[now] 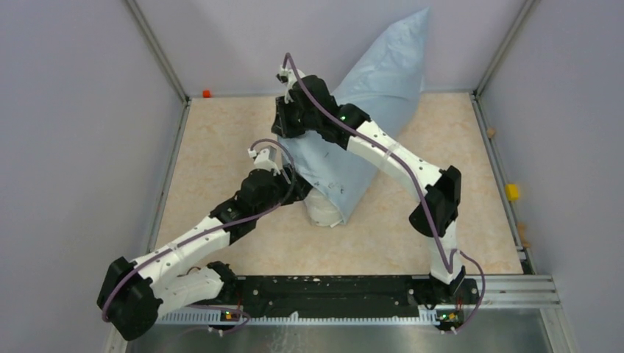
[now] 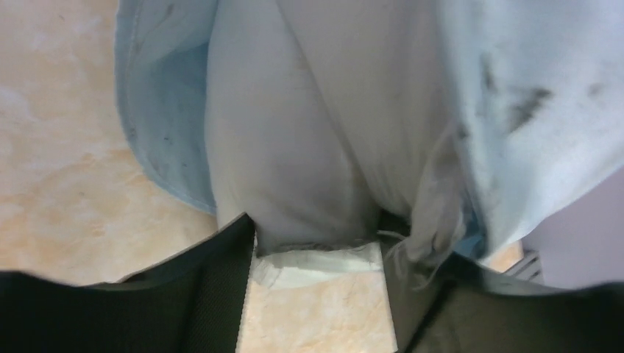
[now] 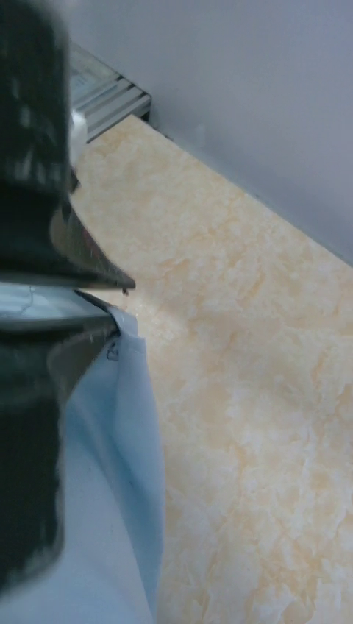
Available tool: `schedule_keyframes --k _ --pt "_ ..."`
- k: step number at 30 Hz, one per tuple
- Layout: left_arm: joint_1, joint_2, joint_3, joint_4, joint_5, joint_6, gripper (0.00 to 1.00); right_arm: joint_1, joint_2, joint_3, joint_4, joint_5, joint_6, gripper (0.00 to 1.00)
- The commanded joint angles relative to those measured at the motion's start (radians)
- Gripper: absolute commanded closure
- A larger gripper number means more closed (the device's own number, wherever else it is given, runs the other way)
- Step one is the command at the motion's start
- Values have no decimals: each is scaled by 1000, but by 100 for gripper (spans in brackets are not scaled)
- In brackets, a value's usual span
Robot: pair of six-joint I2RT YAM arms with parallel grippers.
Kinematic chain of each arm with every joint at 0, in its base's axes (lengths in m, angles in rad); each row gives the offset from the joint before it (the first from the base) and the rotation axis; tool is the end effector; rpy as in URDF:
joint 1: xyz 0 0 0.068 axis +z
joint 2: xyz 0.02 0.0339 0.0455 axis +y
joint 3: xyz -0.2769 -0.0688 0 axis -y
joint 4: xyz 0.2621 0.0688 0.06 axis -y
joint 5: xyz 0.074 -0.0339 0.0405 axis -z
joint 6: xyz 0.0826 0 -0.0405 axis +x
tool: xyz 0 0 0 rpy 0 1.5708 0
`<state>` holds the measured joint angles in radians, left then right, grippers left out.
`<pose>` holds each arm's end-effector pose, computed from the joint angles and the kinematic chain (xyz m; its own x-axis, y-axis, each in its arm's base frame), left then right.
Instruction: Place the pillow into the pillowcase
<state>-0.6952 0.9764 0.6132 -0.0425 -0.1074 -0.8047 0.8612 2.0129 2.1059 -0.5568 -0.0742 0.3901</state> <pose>0.2166 -0.1692 0.2443 -0.6146 -0.4204 -0.6675 0.1707 0.7553 -0.6328 0.3431 0.4089 0.3779 -0.5737 -0.0859 -0.8146 -0.6288 0.6835 0.3708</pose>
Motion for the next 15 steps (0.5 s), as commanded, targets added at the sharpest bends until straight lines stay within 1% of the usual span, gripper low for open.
schedule_keyframes --k 1,3,4,5,6,7,8,10,13,15 --pt "22 81 -13 125 38 -13 48 39 -42 125 -28 50 -68 73" --pt "51 109 -1 116 44 -31 75 61 -71 121 -50 95 -100 55" --pt "67 119 2 111 55 -40 85 71 -92 110 -56 125 -115 48" --pt "86 123 2 111 68 -43 91 81 -114 93 -60 149 -129 43" --pt "102 125 0 110 78 -45 95 89 -139 70 -62 178 -142 39" --pt "117 124 -3 110 87 -49 99 98 -170 40 -61 208 -154 36" --pt "135 121 -7 109 99 -52 100 106 -217 -7 -52 246 -166 34" --pt "166 118 -14 109 131 -54 100 125 -299 -132 -17 324 -184 29" --pt "199 120 -19 102 149 -48 100 143 -417 -348 29 425 -183 27" --pt "222 128 -24 103 160 -53 100 159 -484 -462 47 492 -179 27"
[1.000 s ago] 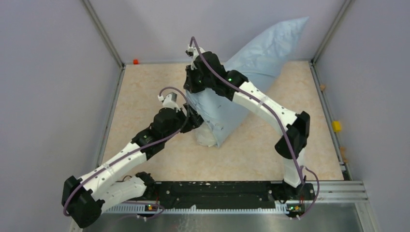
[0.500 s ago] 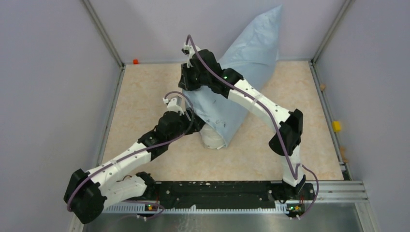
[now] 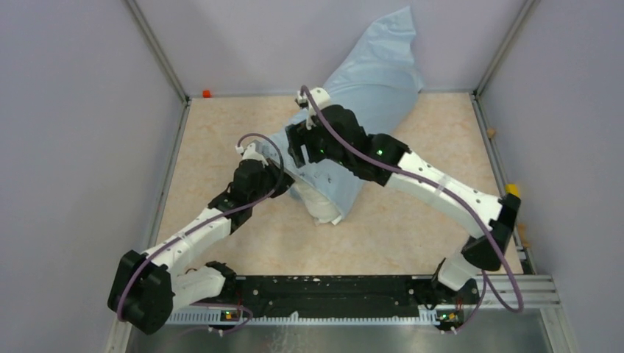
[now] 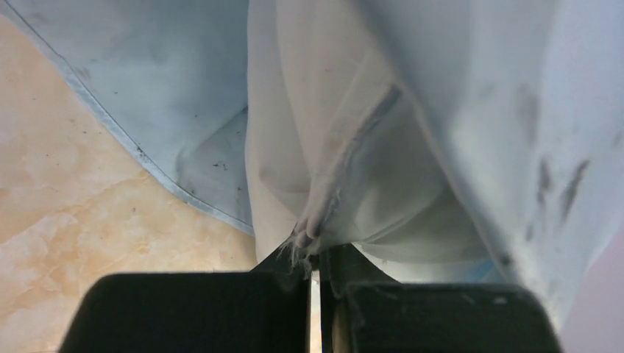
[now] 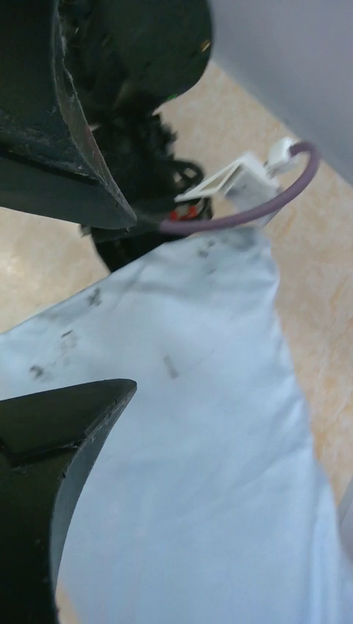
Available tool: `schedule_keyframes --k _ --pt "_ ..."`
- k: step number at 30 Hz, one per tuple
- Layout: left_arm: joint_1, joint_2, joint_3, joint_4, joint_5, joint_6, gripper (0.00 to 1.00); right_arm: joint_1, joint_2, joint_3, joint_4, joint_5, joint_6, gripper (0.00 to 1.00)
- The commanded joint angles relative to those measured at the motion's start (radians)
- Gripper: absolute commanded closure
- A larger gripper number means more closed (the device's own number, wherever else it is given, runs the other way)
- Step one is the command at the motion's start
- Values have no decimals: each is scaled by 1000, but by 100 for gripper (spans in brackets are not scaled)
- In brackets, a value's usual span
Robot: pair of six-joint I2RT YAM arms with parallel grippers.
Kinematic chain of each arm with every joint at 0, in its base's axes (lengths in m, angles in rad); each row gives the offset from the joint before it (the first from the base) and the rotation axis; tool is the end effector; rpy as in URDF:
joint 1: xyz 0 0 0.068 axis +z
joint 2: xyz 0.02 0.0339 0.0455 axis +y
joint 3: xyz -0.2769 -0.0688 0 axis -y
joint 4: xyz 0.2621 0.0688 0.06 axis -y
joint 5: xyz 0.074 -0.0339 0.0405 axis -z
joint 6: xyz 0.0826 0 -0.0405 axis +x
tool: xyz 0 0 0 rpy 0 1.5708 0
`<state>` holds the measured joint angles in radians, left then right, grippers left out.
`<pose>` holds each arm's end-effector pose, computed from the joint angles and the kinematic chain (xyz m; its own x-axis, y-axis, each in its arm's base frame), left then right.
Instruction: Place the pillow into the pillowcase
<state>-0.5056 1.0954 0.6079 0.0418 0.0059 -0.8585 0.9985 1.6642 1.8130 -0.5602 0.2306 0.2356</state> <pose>0.2572 -0.1429 0.2224 -0.6166 -0.5237 -0.5878 0.0341 0.7281 -0.6846 0.2529 0.3577 0.4256 -0.3751 -0.1627 -0.9126 -0.6349 0.7624 0.1251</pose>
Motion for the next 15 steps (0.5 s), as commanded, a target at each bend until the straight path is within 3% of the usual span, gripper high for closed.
schedule_keyframes --k 1,7,15 --pt "46 17 -20 22 57 -2 100 32 -159 -224 56 209 -20 26" --pt "96 67 -4 25 102 -5 100 126 -237 -477 125 372 -17 25" --pt "130 112 17 23 137 -4 100 261 -186 -580 199 603 -33 22"
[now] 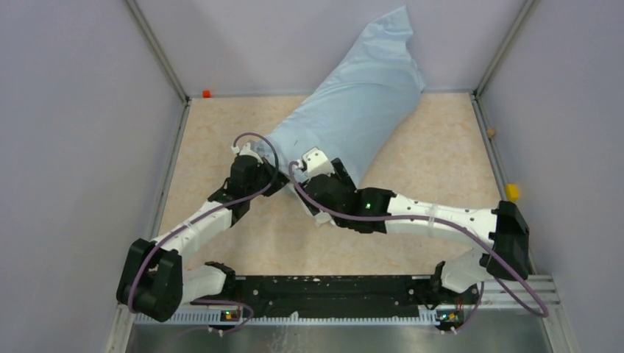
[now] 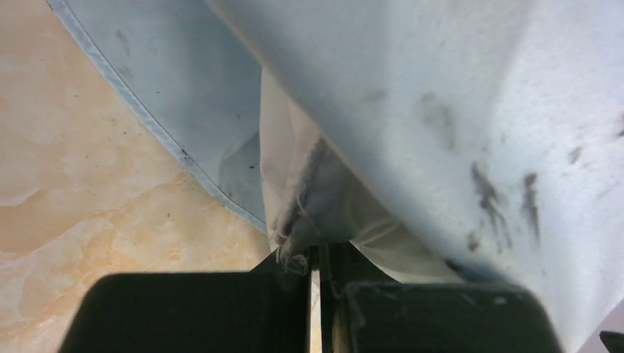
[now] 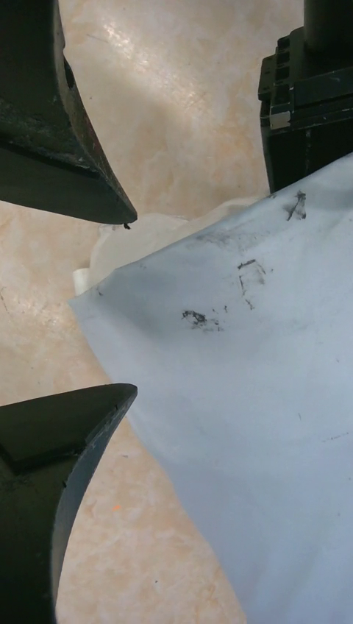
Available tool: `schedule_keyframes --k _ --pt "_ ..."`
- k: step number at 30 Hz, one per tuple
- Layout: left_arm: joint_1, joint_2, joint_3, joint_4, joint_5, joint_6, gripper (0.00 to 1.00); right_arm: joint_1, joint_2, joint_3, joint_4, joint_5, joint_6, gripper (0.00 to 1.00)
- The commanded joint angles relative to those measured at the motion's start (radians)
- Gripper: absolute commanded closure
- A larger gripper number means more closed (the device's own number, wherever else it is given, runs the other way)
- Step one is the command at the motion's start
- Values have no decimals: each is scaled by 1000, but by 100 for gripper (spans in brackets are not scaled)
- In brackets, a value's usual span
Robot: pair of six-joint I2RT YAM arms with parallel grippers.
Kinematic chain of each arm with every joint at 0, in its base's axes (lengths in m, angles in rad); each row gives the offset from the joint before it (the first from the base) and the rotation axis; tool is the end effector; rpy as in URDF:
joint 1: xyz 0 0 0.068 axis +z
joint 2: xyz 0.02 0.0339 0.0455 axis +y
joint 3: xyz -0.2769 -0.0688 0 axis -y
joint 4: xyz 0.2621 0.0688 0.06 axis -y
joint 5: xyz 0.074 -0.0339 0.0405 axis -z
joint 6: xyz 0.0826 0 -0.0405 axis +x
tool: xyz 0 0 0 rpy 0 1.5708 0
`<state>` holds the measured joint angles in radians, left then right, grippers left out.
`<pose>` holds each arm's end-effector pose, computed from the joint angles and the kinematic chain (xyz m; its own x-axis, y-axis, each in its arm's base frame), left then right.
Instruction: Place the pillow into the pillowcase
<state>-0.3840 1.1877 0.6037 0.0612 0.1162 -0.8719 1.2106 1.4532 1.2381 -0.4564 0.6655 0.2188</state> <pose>0.2778 -0.1226 0.1980 -0.6540 -0.5559 -0.5131 -0.0551 0.7115 -0.7005 0.1764 0.3238 0.3047 -0.3369 -0.4100 -0.8476 -0.5047 0.8386 -0.2051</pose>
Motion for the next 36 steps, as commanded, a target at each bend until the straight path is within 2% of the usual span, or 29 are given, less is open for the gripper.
schedule_keyframes --k 1,7,12,15,17,21,22,25,28,30,34,36 --pt "11 23 22 3 29 11 100 68 42 -6 93 201 -16 21" --pt "24 25 25 1 41 14 100 98 165 18 46 327 33 18" --pt "35 24 31 -9 45 23 100 97 259 75 -93 484 150 16" --pt "41 23 33 -12 49 26 100 86 282 107 -201 563 253 20" --pt "43 21 31 -14 52 26 100 72 278 106 -209 578 280 25" --pt "45 20 30 -15 59 26 100 39 265 94 -164 579 263 47" --pt "46 18 30 -15 59 27 100 35 264 95 -152 582 252 56" --pt "46 21 30 -11 65 27 100 36 255 123 -106 566 170 100" --pt "47 38 30 12 102 21 100 91 233 198 -31 512 9 100" --pt "46 58 32 32 132 8 100 158 210 271 56 408 -85 100" --pt "46 88 44 72 172 -37 100 321 258 463 65 245 -146 100" --pt "45 88 59 75 184 -57 100 339 306 546 8 191 -138 100"
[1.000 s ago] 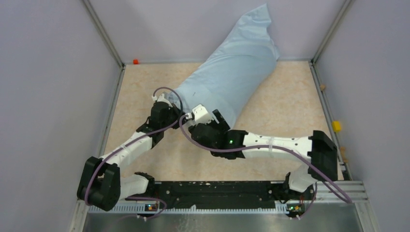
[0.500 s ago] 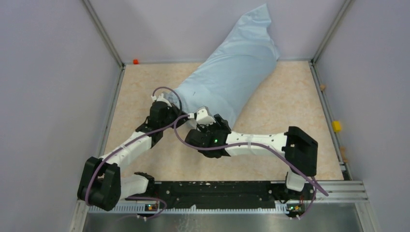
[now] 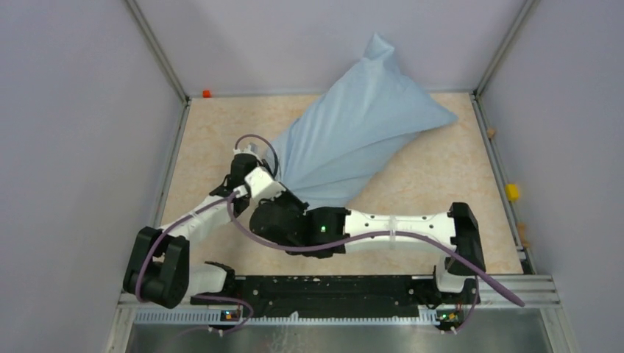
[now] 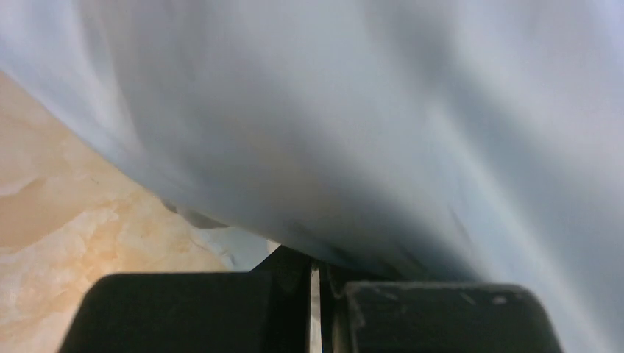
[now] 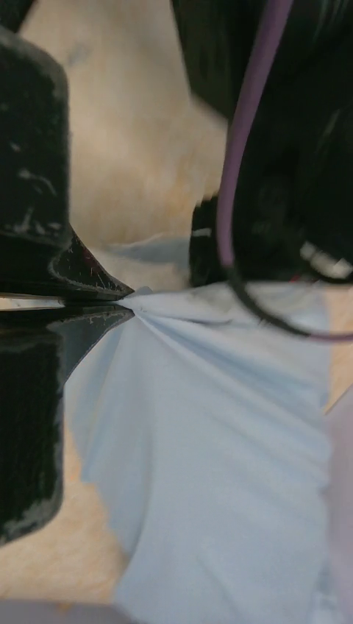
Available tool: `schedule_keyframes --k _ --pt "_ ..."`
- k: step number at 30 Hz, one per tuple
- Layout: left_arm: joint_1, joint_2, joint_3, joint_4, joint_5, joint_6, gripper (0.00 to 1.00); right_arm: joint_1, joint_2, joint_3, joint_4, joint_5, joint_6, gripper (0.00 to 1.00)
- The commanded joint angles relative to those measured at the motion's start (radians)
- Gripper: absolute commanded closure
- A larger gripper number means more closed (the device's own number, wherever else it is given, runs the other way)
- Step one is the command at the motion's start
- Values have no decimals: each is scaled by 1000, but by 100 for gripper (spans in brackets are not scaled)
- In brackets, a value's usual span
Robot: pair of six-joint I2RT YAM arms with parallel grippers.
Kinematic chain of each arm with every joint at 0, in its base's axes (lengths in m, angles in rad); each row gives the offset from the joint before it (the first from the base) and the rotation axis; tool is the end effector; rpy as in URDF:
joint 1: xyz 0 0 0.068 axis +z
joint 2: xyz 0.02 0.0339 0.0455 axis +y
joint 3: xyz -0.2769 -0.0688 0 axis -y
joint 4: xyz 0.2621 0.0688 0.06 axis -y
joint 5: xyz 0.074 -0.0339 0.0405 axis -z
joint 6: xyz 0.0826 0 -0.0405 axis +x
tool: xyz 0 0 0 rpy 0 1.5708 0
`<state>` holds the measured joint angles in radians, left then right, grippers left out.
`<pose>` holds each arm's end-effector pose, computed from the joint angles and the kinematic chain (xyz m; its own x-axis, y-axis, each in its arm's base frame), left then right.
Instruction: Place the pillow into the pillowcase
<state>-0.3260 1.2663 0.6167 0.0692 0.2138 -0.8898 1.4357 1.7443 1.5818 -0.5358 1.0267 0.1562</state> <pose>0.2894 -0.1163 0.1821 -0.7008 -0.5646 -0.4361 -0.1008 0.6835 -0.7230 0.1273 0.4122 0.3280 -0.1516 -0.5174 -0.8422 -0.4060 0.8094 -0.4242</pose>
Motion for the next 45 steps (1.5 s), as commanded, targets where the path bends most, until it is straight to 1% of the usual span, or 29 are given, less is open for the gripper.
schedule_keyframes --k 1,4,6,11,14,15,16,18,20,22,24,26,29,33,36,38,41,43,44,45 --pt "-12 7 50 68 91 -45 100 106 26 225 71 -197 -61 100" --pt "-13 -2 53 75 93 -62 100 32 17 212 37 -327 12 100" --pt "-13 6 53 80 95 -63 100 -34 -15 159 39 -421 66 100" --pt "-12 76 65 134 119 -66 100 -185 -85 22 67 -594 163 100" --pt "-13 133 111 131 149 -44 100 -254 -124 -29 93 -684 208 100" --pt "-12 143 125 122 151 -31 97 -272 -138 -41 101 -700 218 100" --pt "-10 147 134 111 150 -19 93 -289 -151 -48 105 -714 225 100" --pt "-5 140 141 85 143 2 79 -323 -181 -66 109 -729 238 100" --pt "6 126 137 65 150 17 59 -353 -210 -87 117 -749 247 100" --pt "18 108 130 37 165 34 42 -383 -236 -110 125 -777 256 100" --pt "26 78 113 17 182 54 34 -408 -258 -130 130 -796 263 100" --pt "31 38 85 -2 211 71 31 -431 -272 -140 132 -823 269 100" --pt "31 -17 41 -7 281 77 31 -452 -279 -137 137 -859 274 100" --pt "22 -82 -37 8 369 51 28 -457 -266 -104 134 -897 273 100" --pt "4 -128 -83 9 377 43 25 -457 -255 -77 130 -920 278 100" --pt "-34 -132 -103 29 373 28 24 -457 -246 -64 131 -936 284 100" --pt "-129 -87 -112 118 336 -24 23 -446 -226 -49 150 -983 321 100" --pt "-189 -16 -105 235 316 -90 25 -396 -199 -14 143 -959 321 100" --pt "-209 22 -103 337 301 -141 30 -360 -179 24 127 -933 311 100" --pt "-219 66 -93 399 284 -174 35 -321 -157 64 109 -911 301 100"
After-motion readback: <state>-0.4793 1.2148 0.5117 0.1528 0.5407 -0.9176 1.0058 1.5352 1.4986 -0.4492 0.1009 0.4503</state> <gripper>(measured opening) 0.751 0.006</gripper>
